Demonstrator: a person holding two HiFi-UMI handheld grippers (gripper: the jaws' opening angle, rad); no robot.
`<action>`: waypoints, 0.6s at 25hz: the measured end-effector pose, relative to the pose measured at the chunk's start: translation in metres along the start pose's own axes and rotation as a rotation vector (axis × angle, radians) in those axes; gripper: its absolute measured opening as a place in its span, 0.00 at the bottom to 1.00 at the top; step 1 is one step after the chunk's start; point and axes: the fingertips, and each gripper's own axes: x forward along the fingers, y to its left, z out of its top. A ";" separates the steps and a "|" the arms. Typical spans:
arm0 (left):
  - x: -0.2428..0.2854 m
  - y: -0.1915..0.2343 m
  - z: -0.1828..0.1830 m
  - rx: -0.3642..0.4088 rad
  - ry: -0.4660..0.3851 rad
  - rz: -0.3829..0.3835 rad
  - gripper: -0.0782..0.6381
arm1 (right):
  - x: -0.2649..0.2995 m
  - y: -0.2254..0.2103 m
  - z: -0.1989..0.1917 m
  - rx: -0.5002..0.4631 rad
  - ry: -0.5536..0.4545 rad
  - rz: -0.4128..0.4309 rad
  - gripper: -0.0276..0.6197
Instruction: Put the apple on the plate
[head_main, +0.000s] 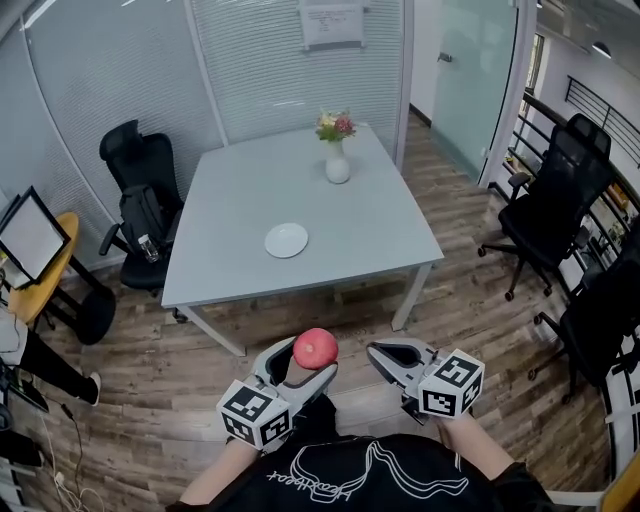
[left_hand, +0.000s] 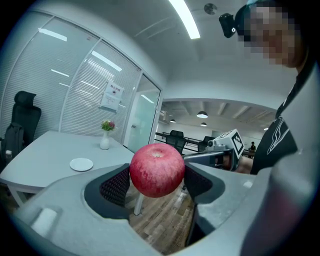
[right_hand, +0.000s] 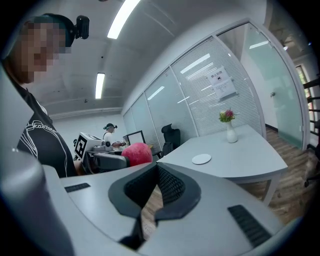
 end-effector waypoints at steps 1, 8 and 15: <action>0.003 0.007 0.002 -0.001 -0.003 -0.001 0.60 | 0.005 -0.005 0.002 -0.001 0.001 -0.003 0.06; 0.037 0.068 0.019 -0.004 0.000 -0.010 0.60 | 0.048 -0.052 0.025 0.002 -0.005 -0.029 0.06; 0.070 0.155 0.051 -0.018 0.014 -0.026 0.60 | 0.114 -0.103 0.063 0.028 -0.013 -0.068 0.06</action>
